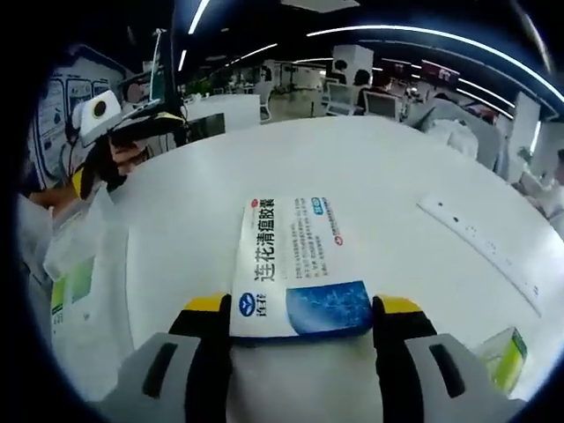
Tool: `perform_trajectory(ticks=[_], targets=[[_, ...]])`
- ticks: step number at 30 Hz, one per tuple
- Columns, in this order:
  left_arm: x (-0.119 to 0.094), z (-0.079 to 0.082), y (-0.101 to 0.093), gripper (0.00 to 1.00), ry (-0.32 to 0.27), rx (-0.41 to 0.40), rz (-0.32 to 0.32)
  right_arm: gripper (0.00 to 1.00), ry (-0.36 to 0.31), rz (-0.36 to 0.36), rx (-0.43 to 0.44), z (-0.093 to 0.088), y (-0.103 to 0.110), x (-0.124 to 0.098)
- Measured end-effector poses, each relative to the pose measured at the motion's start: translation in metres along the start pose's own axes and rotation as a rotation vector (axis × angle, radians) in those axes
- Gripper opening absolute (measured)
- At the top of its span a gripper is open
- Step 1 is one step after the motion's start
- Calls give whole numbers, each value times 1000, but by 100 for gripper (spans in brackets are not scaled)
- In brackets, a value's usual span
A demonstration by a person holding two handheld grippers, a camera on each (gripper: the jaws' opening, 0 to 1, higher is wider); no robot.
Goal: Arrange the small medicine boxes into an aligned row inside the storage area until every box is upright, visible, and separated from the surrounding clutter.
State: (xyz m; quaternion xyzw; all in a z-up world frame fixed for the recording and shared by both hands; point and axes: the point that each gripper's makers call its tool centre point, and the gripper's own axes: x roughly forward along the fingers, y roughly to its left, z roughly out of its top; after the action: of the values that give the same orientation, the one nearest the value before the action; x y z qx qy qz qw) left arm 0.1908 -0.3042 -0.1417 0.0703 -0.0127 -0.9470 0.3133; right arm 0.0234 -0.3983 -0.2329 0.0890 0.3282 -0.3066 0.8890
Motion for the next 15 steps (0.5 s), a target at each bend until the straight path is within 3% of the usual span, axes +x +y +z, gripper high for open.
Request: perform_trajectory(ticks=[11, 15], targets=[[0, 0, 0, 99, 1, 5, 0, 61, 2, -7, 13, 7, 9, 5], [-1, 1, 1, 99, -8, -6, 2, 60, -49, 10, 92, 19, 11, 2]])
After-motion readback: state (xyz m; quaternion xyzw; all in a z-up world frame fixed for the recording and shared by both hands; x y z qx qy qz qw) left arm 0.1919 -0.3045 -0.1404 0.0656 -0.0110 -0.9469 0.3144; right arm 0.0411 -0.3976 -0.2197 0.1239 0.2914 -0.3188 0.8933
